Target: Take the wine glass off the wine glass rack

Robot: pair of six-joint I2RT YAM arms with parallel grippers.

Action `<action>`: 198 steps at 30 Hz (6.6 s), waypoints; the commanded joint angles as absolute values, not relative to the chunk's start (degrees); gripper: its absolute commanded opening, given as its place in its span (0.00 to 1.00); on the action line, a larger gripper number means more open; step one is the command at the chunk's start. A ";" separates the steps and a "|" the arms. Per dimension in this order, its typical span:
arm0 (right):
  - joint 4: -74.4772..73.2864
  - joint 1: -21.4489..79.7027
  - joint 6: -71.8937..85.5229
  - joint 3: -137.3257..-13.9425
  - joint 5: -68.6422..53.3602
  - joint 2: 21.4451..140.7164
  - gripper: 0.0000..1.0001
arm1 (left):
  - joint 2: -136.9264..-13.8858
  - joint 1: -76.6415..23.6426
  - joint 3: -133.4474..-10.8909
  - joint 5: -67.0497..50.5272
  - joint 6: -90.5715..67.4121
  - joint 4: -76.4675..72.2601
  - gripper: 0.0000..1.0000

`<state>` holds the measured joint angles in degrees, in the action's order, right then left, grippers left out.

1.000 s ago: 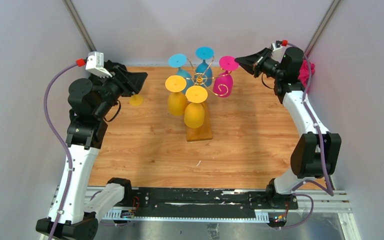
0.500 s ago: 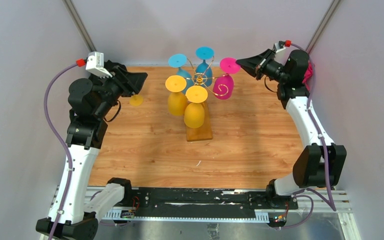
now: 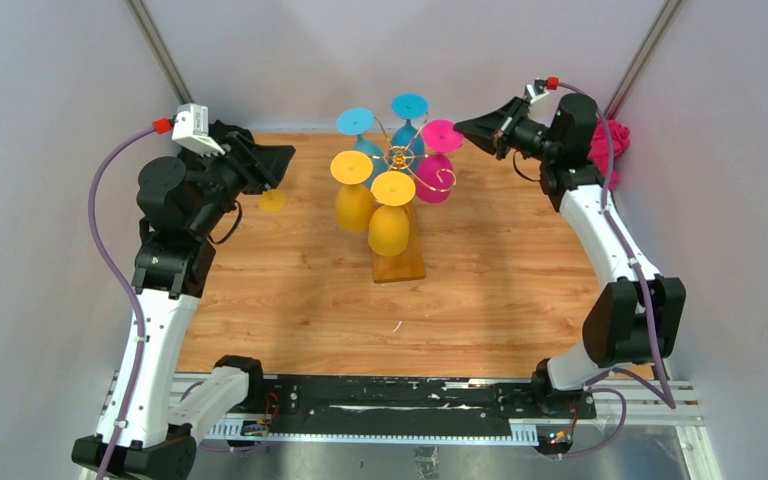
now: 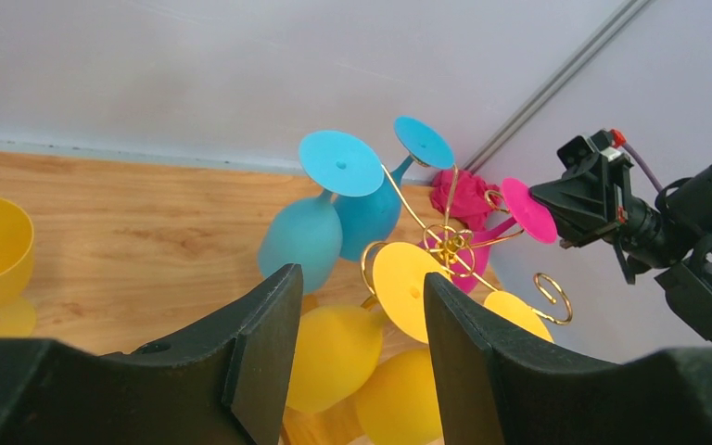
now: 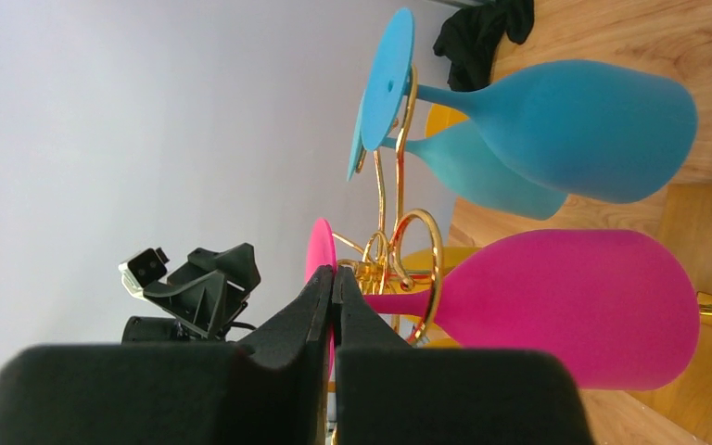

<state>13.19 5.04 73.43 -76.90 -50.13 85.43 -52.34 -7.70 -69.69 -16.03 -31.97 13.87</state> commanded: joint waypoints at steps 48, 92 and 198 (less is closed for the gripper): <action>35.95 -16.78 92.72 -87.58 -57.31 60.32 0.00 | -65.47 -10.81 -66.15 -50.78 -55.35 -42.65 0.80; 68.75 20.12 102.71 -83.43 -48.28 84.18 0.00 | -76.93 -24.52 -68.82 -44.88 -90.87 -90.24 0.41; -10.21 -1.22 48.00 -73.23 -53.84 63.50 0.71 | -83.81 -2.45 -97.85 8.37 -17.93 59.11 0.53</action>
